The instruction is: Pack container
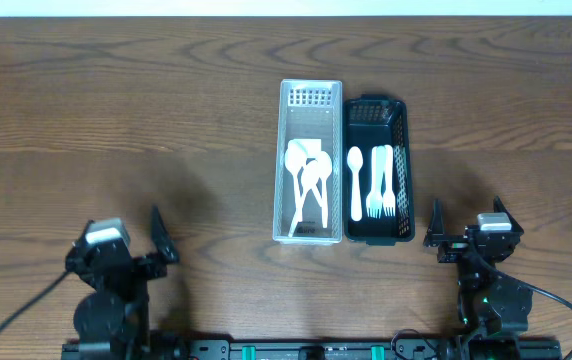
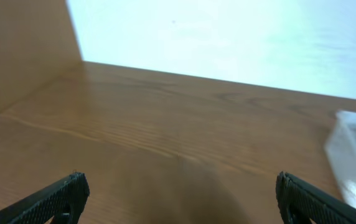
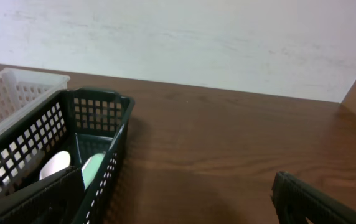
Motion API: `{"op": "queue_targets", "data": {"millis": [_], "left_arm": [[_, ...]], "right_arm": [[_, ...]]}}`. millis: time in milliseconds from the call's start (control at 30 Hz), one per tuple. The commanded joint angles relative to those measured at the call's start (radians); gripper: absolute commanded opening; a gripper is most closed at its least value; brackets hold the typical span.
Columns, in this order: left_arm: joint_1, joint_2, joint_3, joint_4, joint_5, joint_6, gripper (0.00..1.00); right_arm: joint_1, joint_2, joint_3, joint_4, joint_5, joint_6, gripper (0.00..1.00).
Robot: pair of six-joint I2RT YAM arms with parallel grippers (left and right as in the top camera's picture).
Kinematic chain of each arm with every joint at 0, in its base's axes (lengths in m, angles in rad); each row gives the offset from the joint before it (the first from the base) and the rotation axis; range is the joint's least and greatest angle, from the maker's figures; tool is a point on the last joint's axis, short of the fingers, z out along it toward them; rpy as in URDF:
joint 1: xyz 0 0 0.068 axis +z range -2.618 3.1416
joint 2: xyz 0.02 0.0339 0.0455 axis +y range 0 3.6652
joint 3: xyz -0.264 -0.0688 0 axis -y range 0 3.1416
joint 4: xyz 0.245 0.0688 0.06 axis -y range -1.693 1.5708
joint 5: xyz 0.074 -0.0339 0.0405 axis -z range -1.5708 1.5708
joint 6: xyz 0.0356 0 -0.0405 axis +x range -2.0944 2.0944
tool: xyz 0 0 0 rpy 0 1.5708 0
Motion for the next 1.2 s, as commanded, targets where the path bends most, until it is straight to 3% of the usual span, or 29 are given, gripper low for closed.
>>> {"op": "queue_targets", "data": {"millis": [0, 200, 400, 600, 1167], "left_arm": [[0.000, -0.033, -0.007, -0.012, 0.146, 0.069, 0.98], [0.001, -0.042, -0.131, 0.203, 0.185, 0.120, 0.98], [0.001, -0.042, -0.302, 0.360, 0.193, 0.090, 0.98], [0.000, -0.042, -0.372, 0.364, 0.204, 0.007, 0.98], [0.000, -0.039, -0.372, 0.364, 0.204, 0.005, 0.98]], "right_arm": [[0.008, -0.004, -0.002, -0.005, -0.008, 0.013, 0.99], [0.008, -0.004, -0.002, -0.005, -0.008, 0.013, 0.99], [0.008, -0.004, -0.002, -0.005, -0.008, 0.013, 0.99], [0.008, -0.004, -0.002, -0.005, -0.007, 0.013, 0.99], [0.008, -0.004, -0.002, -0.005, -0.007, 0.013, 0.99]]}}
